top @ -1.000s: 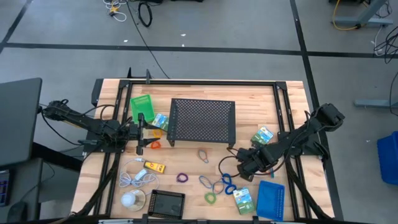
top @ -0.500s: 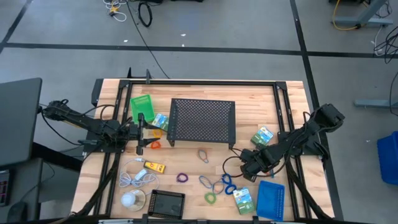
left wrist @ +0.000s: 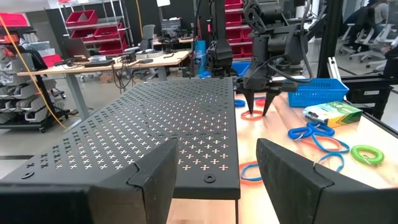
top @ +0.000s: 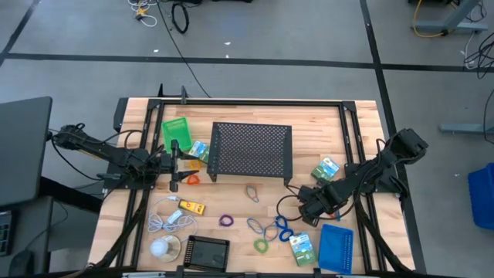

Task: Pick & Place Office Desk Supplies
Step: Put the orange rubber band into the blue bin

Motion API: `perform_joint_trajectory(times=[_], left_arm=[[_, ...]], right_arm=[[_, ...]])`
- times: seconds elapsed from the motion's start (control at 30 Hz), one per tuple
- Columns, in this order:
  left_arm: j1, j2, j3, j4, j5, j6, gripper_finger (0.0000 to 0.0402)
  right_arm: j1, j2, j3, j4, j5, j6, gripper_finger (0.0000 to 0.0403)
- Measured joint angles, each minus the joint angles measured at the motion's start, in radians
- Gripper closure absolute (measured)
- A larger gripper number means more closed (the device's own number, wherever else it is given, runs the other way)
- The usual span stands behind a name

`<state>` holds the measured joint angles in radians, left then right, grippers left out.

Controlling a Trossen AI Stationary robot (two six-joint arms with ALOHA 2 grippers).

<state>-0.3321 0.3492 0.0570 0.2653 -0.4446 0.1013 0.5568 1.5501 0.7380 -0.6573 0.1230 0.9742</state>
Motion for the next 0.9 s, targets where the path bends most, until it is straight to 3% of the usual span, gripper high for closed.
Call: perform_joint_trajectory(times=[0.33, 0.9], left_arm=[[0.000, 0.000, 0.000, 0.000, 0.000, 0.000, 0.0178], [0.000, 0.000, 0.000, -0.001, 0.000, 0.000, 0.0178]], right_arm=[[0.000, 0.002, 0.000, 0.069, -0.004, 0.031, 0.0390], [0.066, 0.002, 0.001, 0.266, -0.023, 0.028, 0.0401]])
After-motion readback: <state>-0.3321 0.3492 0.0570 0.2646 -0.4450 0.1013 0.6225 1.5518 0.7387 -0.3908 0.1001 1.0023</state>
